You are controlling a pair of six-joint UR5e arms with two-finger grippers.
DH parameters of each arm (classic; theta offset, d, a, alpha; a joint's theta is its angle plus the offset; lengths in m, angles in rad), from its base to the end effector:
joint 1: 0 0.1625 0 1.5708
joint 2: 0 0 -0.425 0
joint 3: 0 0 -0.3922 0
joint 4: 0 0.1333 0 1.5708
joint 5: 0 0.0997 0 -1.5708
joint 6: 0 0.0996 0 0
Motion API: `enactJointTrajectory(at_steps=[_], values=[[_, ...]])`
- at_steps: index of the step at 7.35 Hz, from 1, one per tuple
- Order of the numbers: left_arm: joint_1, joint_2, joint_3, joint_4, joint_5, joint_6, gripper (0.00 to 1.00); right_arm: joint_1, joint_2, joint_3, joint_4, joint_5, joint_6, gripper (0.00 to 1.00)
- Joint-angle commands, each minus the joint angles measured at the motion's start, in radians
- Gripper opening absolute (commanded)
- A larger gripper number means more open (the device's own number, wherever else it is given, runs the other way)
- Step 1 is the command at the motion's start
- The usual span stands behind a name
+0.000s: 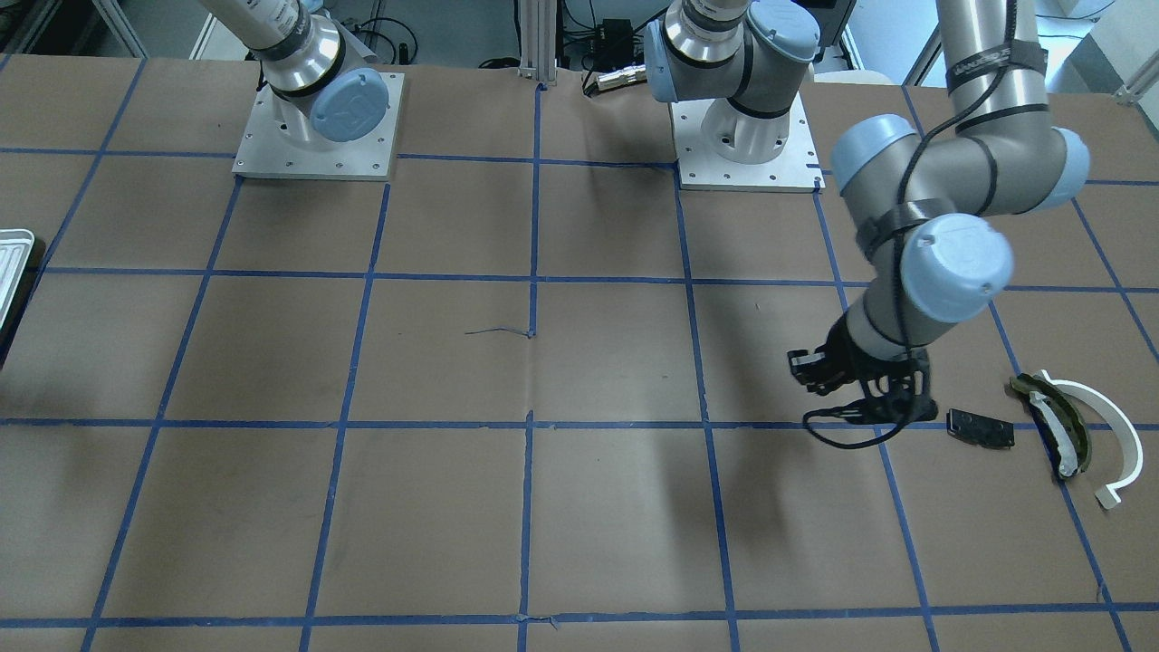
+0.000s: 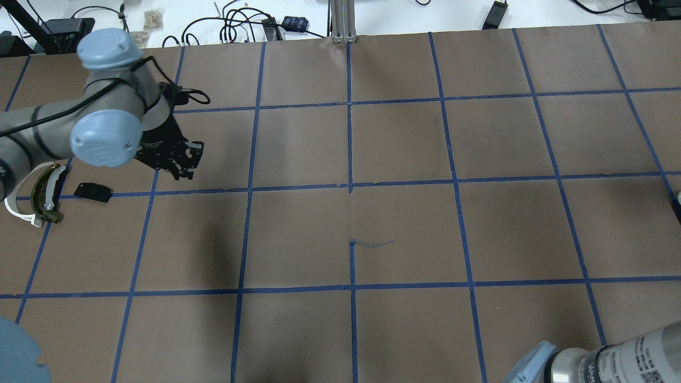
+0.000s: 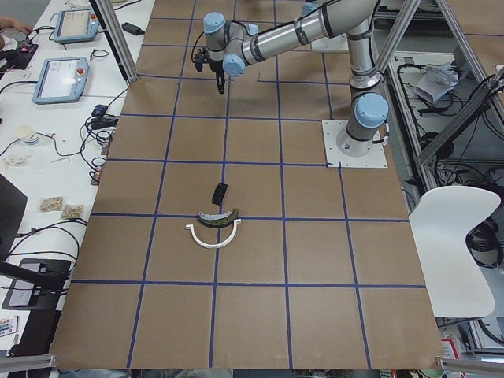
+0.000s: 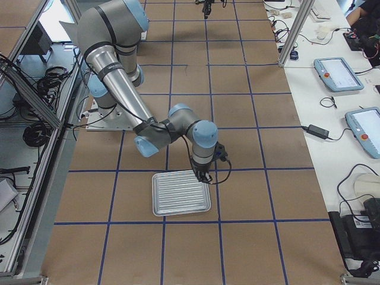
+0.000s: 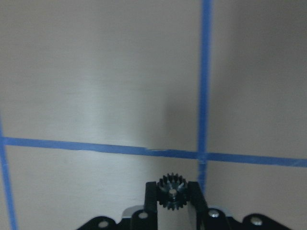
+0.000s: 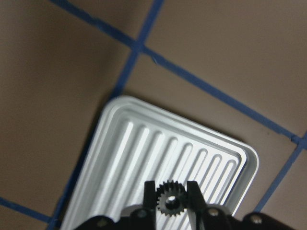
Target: Place bearing gear from tray to pile
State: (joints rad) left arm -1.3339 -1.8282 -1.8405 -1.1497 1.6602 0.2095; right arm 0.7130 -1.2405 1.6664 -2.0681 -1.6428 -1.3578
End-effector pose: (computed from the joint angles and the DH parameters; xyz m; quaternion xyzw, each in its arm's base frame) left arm 0.0048 -0.5500 0.2670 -0.0113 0.9975 0.0615 0.0318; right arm -0.3725 -0.4889 0.3105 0.2458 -0.9680 -0.0163 0.0480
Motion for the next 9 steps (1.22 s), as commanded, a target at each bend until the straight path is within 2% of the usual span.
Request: enactJointTrajectory(at_steps=[1, 3, 5, 6, 7, 8, 9], values=[[0.207, 0.046, -0.135, 0.105, 0.007, 0.214, 0.0, 0.26, -0.131, 0.007, 0.208, 0.001, 0.324, 0.11], [0.336, 0.041, -0.192, 0.148, -0.019, 0.316, 0.0, 0.569, -0.137, 0.007, 0.224, 0.011, 0.716, 0.12], [0.374, 0.004, -0.2, 0.218, -0.016, 0.366, 0.0, 0.846, -0.123, 0.007, 0.209, 0.047, 1.136, 0.12], [0.375, -0.014, -0.209, 0.223, -0.017, 0.363, 0.09, 0.95, -0.085, 0.007, 0.169, 0.076, 1.342, 0.12], [0.377, -0.022, -0.212, 0.234, -0.02, 0.355, 0.4, 1.059, -0.044, 0.007, 0.092, 0.069, 1.467, 0.12], [0.377, -0.023, -0.21, 0.235, -0.02, 0.354, 0.99, 1.132, 0.01, 0.007, 0.019, 0.078, 1.569, 0.12], [0.375, -0.011, -0.201, 0.234, -0.022, 0.35, 1.0, 1.19, 0.074, 0.006, -0.083, 0.072, 1.655, 0.12]])
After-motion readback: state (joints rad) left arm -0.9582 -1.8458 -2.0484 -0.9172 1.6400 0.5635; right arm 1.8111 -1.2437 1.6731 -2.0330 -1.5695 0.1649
